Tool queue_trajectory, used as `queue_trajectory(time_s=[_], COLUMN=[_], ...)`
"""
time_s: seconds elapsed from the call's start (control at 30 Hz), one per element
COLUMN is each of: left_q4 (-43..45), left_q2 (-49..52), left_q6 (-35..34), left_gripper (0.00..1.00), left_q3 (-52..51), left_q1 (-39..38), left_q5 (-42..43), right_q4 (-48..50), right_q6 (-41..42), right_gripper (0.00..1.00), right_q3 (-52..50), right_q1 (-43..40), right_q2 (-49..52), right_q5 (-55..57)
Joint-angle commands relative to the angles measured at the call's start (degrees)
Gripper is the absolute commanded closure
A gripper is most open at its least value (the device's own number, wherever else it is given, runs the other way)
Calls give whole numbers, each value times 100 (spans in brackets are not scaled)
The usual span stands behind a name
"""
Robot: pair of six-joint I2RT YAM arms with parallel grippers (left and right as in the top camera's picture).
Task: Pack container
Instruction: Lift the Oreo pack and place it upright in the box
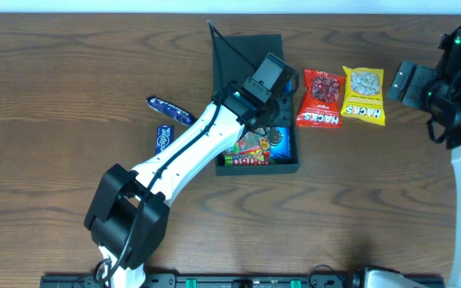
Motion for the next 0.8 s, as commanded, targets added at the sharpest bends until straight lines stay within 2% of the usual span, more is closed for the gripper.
queue_trajectory(time_s=[0.0, 0.1, 0.13, 0.33, 0.43, 0.57, 0.77], left_q4=[52, 76, 105, 269, 275, 232, -33], left_q2=[140, 256, 286, 284, 282, 160, -472], left_q6=[-310, -313, -310, -221, -107, -61, 448], left_gripper=[69, 69, 66, 46, 27, 25, 21], left_q3=[114, 114, 114, 114, 114, 116, 116], left_q1=[-2, -2, -2, -2, 33, 273, 918], left_q5=[144, 385, 391, 389, 378, 396, 380], right_q4=[-20, -31, -33, -74, -118, -168, -212], right_q6=[59, 59, 59, 59, 57, 57, 59], right_gripper=[1, 1, 1, 1, 1, 1, 1], right_q3=[-2, -4, -4, -2, -4, -4, -22], right_q1=[-52, -52, -52, -52, -52, -52, -46], right_q2=[-7, -7, -7, -7, -7, -7, 4], right_q5=[-24, -24, -26, -153, -151, -151, -485])
